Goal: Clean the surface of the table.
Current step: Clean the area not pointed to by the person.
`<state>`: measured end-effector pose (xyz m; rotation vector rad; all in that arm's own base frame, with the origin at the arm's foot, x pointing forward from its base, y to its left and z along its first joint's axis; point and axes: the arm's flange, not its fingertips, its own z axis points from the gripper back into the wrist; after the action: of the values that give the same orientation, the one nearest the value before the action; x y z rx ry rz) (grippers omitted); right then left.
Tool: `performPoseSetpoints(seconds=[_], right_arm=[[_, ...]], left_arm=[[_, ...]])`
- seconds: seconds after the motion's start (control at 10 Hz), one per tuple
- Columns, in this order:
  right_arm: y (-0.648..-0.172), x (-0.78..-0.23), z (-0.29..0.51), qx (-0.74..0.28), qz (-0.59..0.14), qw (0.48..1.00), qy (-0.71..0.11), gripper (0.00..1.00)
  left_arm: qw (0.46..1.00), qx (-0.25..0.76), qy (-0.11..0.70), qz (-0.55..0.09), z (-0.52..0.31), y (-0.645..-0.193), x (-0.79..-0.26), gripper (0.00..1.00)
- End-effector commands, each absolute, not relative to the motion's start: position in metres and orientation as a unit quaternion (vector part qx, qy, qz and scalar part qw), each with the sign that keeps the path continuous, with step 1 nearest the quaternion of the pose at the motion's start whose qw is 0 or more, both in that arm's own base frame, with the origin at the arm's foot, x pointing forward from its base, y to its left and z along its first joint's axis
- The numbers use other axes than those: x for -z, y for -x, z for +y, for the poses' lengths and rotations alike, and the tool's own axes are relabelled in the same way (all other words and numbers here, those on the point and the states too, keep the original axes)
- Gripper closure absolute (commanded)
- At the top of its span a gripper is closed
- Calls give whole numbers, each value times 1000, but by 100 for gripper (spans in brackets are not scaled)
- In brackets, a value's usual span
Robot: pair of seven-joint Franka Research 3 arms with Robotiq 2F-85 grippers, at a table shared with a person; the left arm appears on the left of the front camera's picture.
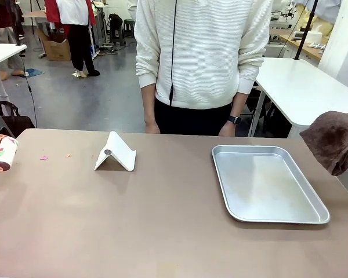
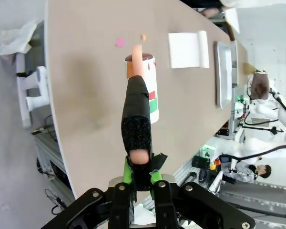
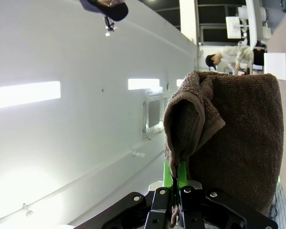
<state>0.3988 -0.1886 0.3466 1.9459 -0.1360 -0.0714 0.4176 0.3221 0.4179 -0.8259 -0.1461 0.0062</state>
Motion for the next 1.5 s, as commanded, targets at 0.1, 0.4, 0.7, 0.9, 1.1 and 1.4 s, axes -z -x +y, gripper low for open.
performPoseSetpoints(seconds=[0.1,0.4,0.7,0.9,1.1,1.4], right_arm=[[-401,-351,-187,34,-60,560,-826,97],[-401,-351,-187,34,-60,560,-826,97],[-401,-351,-187,34,-60,560,-826,97],[-401,-351,-187,34,-60,560,-826,97],[-401,-351,-187,34,-60,560,-826,97],[-401,-351,-187,34,-60,560,-826,97]], left_arm=[[918,-29,391,-65,322,-445,-414,84],[926,-39,372,-55,308,-465,-404,84],[932,-37,359,-36,296,-474,-391,84],[936,-47,348,-10,285,-482,-374,84],[937,-51,346,15,275,-493,-363,84],[938,-45,340,44,251,-511,-353,84]])
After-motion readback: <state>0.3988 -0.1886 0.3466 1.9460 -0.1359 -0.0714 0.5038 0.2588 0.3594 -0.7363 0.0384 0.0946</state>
